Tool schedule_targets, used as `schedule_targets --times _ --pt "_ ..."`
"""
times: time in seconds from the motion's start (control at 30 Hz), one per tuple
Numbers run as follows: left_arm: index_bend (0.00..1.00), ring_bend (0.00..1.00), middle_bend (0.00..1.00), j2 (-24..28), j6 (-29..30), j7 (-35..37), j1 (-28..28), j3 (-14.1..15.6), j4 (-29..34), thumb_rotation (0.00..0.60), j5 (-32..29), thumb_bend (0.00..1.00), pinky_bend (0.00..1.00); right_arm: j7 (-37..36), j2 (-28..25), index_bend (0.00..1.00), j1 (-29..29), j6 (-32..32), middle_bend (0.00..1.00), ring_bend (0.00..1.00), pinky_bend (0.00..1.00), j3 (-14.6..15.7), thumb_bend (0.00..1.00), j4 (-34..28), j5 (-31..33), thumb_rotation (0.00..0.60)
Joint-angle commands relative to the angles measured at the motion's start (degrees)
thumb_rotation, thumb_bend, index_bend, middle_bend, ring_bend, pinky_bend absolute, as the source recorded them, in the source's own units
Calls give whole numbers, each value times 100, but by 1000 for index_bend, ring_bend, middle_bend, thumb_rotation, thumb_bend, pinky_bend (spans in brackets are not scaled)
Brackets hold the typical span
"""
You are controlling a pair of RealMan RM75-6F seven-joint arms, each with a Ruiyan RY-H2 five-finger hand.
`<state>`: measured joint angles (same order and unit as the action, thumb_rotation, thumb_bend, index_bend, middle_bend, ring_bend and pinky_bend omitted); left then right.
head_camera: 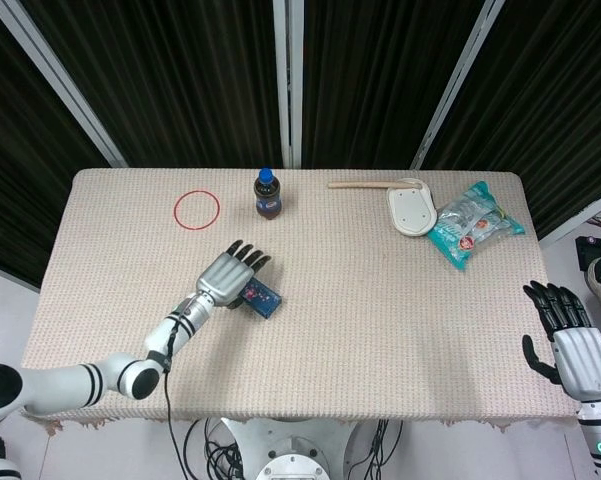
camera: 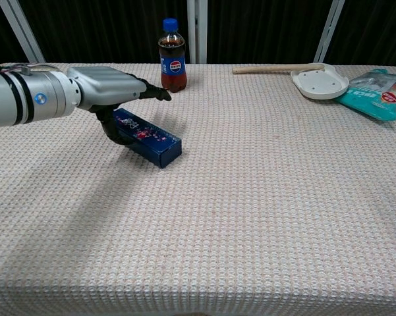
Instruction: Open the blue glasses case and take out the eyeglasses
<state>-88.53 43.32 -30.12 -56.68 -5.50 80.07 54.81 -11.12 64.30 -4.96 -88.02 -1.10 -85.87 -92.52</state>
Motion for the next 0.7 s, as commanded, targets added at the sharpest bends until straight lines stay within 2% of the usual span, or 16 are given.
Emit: schedule_targets --times 0.03,0.23,0.5,0.7 --pt "17 0 59 57 -81 81 -45 -39 100 600 -11 255 0 16 -6 0 -6 11 76 0 0 -1 484 -12 -3 600" --pt "70 0 67 110 -42 112 -74 21 192 600 224 254 0 10 -2 0 -8 48 76 0 0 -3 484 -9 27 600" --pt "130 0 85 148 -100 -72 -122 125 134 600 -8 256 0 -29 6 0 20 39 76 0 0 4 484 27 45 600" --pt "185 0 94 243 -208 -74 -187 146 211 600 -178 318 0 -40 33 0 17 52 75 0 0 5 484 49 43 600"
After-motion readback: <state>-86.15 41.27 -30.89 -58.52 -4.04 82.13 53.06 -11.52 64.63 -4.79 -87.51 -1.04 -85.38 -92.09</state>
